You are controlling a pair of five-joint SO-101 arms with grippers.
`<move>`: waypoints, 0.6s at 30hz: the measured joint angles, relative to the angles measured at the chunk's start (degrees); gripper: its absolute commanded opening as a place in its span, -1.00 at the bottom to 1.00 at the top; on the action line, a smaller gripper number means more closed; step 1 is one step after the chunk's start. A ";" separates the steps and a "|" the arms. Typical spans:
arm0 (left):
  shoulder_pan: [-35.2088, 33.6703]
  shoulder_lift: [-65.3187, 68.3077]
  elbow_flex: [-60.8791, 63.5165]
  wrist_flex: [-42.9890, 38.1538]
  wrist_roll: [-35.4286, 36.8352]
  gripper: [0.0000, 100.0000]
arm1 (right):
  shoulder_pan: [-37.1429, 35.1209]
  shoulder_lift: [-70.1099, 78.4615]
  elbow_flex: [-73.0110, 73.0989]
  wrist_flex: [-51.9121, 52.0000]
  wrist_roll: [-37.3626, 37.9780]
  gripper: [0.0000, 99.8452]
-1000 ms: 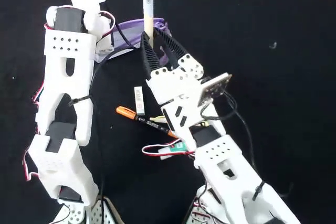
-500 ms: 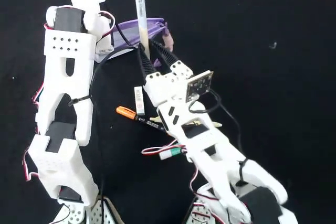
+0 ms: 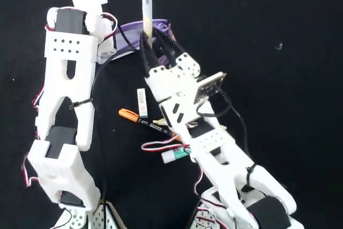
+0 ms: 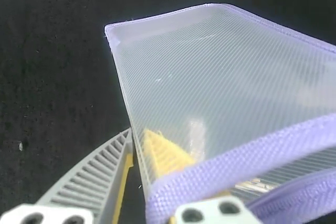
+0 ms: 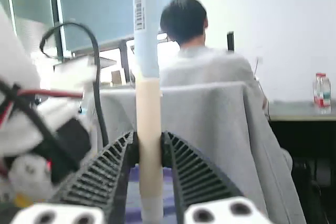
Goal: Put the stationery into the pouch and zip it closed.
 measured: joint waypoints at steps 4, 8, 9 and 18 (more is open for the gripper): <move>0.09 -1.85 2.64 -0.09 0.00 -0.94 | 0.35 0.00 -4.40 0.00 0.00 -0.98; 0.09 -2.29 3.25 -0.09 0.00 -0.94 | 0.53 0.00 -7.82 0.00 0.00 -0.98; 0.09 -2.29 3.25 -0.09 0.00 -0.94 | 0.62 0.00 -8.09 0.00 0.00 -0.98; 0.18 -2.29 3.25 -0.09 0.09 -0.94 | 0.62 14.24 -13.71 0.00 0.00 -0.98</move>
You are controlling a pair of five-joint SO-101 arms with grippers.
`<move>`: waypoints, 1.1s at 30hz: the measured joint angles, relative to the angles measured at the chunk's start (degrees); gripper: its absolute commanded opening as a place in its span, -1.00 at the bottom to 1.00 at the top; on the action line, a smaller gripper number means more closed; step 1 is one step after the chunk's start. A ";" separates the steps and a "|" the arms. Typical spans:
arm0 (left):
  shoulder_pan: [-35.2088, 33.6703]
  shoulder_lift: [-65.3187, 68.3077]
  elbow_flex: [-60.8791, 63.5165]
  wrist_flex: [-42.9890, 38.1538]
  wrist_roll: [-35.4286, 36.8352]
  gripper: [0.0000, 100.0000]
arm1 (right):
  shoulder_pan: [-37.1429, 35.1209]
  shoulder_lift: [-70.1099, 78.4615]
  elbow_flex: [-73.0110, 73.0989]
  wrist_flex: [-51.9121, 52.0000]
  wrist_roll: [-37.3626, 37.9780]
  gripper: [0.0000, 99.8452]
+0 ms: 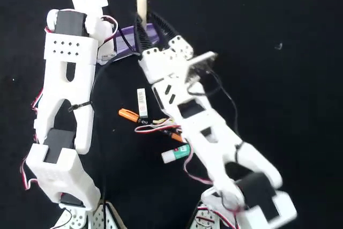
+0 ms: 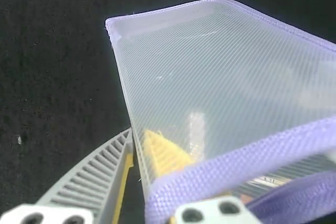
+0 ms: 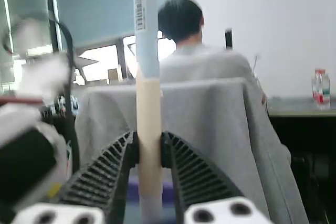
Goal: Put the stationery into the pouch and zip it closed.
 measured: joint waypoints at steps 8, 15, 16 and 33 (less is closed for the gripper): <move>0.00 0.00 0.00 0.00 0.00 -0.94 | 0.00 4.13 -0.62 -0.09 0.00 -0.98; -0.44 0.00 0.00 0.00 0.00 -0.94 | -0.79 2.37 3.52 -0.44 7.38 -0.93; -0.88 0.00 0.00 0.00 0.00 -0.94 | -1.14 2.29 3.78 -0.44 8.00 -0.88; -1.93 0.00 0.09 0.00 0.00 -0.94 | -2.81 2.29 3.96 -0.53 9.32 -0.65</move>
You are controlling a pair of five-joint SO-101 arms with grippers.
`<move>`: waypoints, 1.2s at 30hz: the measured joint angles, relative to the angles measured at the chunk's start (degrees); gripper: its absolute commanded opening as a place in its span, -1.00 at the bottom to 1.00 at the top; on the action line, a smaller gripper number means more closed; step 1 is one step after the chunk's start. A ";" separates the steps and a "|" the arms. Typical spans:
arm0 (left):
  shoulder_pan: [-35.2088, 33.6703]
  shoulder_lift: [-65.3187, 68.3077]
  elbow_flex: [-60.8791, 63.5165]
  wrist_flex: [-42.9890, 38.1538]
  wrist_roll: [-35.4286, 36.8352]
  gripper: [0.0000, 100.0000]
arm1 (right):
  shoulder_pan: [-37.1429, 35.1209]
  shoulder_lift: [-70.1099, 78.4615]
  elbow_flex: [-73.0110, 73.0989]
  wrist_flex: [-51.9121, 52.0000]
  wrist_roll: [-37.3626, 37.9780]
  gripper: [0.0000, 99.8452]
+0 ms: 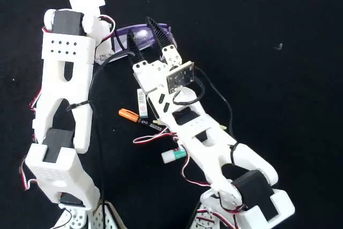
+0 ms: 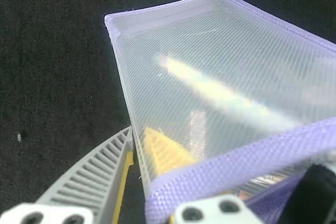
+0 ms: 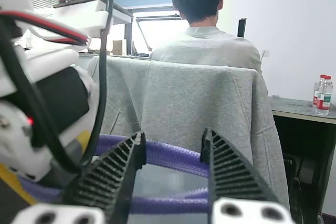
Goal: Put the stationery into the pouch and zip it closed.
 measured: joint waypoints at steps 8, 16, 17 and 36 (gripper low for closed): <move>-0.44 -0.09 0.00 0.00 0.00 -0.94 | 0.35 -7.21 4.84 0.44 0.00 -0.65; -3.78 -0.09 0.00 -0.18 0.00 -0.94 | 0.35 -23.38 6.95 13.54 -0.09 -0.65; -4.31 -0.09 0.00 -0.26 0.09 -0.94 | 0.35 -25.41 6.15 17.93 -0.09 -0.65; -12.57 -0.44 0.00 -2.20 0.26 -0.94 | -4.13 -41.49 0.97 74.64 0.26 -0.65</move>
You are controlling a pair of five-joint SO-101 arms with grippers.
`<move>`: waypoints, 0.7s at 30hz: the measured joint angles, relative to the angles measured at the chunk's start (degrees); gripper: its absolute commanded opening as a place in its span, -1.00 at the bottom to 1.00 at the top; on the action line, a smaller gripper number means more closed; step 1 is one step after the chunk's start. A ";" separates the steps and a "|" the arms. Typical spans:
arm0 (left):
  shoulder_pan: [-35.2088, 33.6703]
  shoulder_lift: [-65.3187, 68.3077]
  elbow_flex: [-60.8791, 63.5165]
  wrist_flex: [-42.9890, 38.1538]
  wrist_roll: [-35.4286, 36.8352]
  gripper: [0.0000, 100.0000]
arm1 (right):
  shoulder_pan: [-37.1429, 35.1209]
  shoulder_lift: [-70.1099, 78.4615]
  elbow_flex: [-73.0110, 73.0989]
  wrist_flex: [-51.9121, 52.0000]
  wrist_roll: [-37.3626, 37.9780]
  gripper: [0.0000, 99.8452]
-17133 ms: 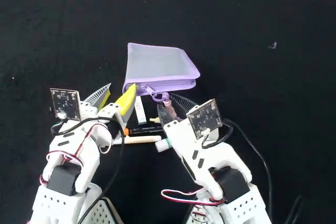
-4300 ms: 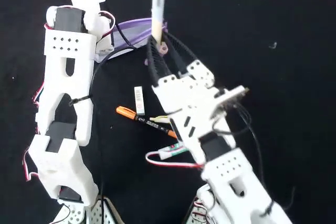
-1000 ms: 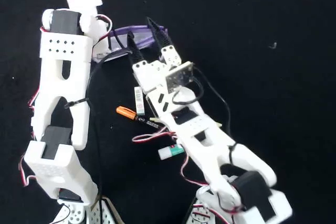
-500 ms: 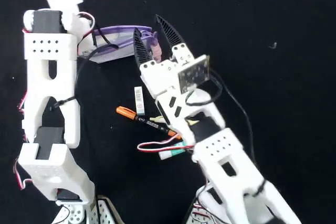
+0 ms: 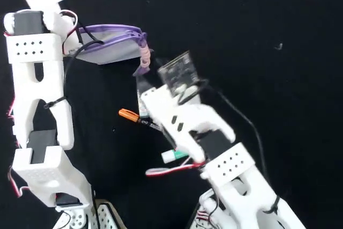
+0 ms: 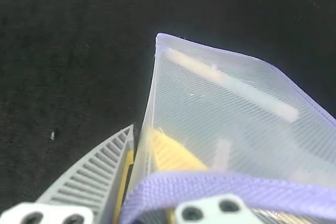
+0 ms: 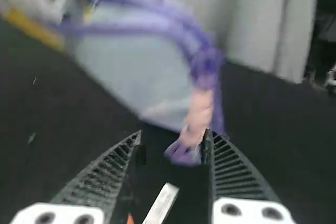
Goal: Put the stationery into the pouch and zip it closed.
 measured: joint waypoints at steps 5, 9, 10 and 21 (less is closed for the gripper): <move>-0.79 0.00 0.00 0.00 0.00 -0.94 | -7.65 0.00 4.04 0.00 5.45 -0.65; -1.41 0.00 0.00 0.00 0.00 -0.94 | -11.96 0.00 5.01 0.00 7.38 -0.65; -1.67 0.00 0.00 0.00 0.00 -0.94 | -12.22 0.00 5.01 0.00 7.56 -0.65; -3.96 0.00 0.00 0.00 0.00 -0.94 | -12.48 25.49 0.09 -6.24 11.52 -0.65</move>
